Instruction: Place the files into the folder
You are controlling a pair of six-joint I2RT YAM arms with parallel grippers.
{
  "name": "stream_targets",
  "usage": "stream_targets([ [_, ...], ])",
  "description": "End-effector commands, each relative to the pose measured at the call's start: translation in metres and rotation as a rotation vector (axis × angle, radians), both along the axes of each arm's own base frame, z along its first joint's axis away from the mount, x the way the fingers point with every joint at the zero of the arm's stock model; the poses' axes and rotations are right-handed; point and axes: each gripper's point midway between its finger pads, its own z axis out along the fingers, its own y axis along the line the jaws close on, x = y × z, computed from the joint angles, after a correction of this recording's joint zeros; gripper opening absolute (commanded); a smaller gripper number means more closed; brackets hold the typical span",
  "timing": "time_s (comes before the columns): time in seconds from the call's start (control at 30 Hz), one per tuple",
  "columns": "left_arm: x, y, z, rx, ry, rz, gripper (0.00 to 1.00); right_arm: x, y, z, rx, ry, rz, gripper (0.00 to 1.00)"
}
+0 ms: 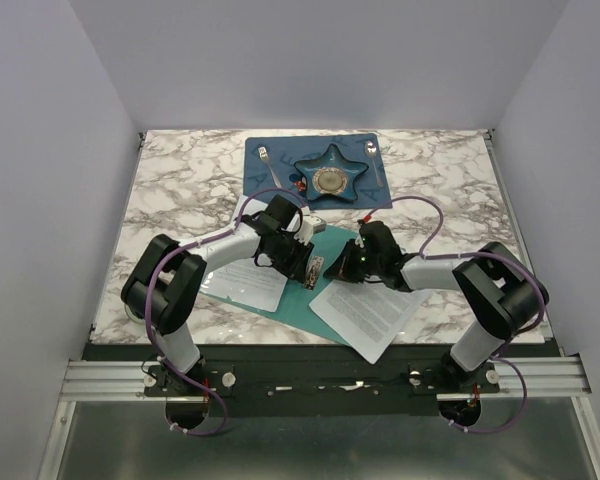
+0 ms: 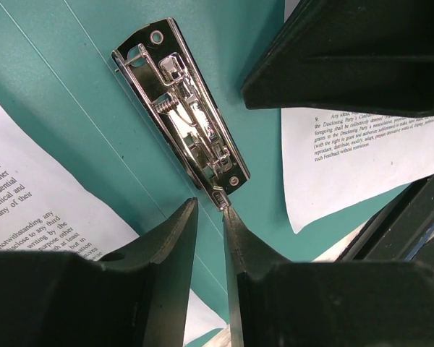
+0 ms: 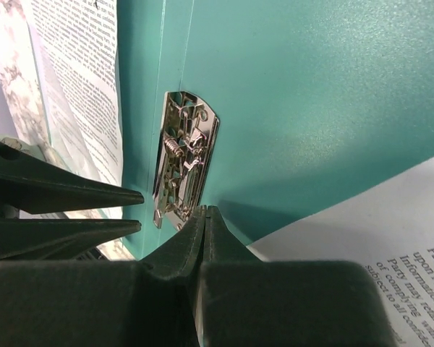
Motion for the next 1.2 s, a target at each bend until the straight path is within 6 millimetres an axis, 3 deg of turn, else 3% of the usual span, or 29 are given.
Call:
stream_targets([
  [0.0, 0.001, -0.001, -0.003, -0.013, 0.006, 0.011, 0.33, 0.004, 0.014, 0.006, 0.025, -0.021, 0.044, 0.07],
  [0.37, 0.001, 0.000, -0.007, -0.008, 0.008, 0.011, 0.50, 0.002, 0.016, -0.001, -0.001, -0.009, 0.064, 0.06],
  [0.73, 0.000, 0.003, -0.016, 0.011, 0.023, 0.015, 0.35, -0.006, 0.019, -0.013, 0.001, 0.025, 0.063, 0.02],
  [1.17, -0.001, 0.003, -0.024, 0.072, 0.004, 0.009, 0.37, -0.011, 0.020, -0.017, 0.007, 0.039, 0.060, 0.00],
])
